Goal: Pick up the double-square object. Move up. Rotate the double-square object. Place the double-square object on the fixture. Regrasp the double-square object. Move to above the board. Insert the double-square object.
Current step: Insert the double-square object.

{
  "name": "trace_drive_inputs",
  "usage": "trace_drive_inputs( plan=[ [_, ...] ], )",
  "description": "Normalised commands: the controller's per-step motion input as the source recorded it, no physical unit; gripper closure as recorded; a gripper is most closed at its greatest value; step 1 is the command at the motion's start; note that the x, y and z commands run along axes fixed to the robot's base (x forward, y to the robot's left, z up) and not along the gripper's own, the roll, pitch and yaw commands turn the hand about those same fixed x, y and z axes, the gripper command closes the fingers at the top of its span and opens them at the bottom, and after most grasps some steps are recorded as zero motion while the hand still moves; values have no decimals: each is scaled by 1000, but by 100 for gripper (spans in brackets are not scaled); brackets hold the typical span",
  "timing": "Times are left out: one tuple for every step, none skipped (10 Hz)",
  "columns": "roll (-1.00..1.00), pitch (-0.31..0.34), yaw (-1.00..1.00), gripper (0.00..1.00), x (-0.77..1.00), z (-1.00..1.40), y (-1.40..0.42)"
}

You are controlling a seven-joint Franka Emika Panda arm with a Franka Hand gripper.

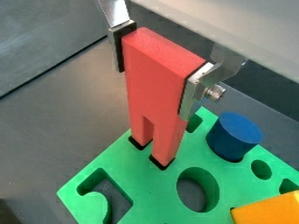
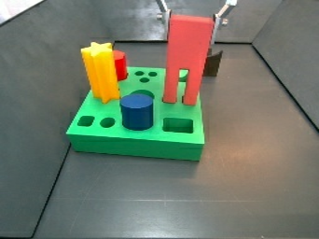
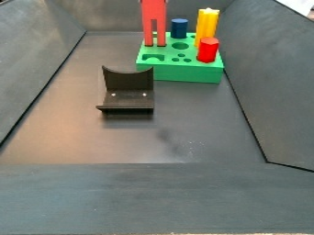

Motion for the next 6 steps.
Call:
trace_drive_inputs(
  plan=[
    [0,-43,0,100,0,-9,34],
    [0,-23,0,100,0,-20,57],
    [0,-40,0,100,0,-17,83],
    [0,-70,14,100,-71,-60,94],
    [0,-90,26,100,-106,-77,74],
    [0,-91,37,100,-89,-100,74]
  ],
)
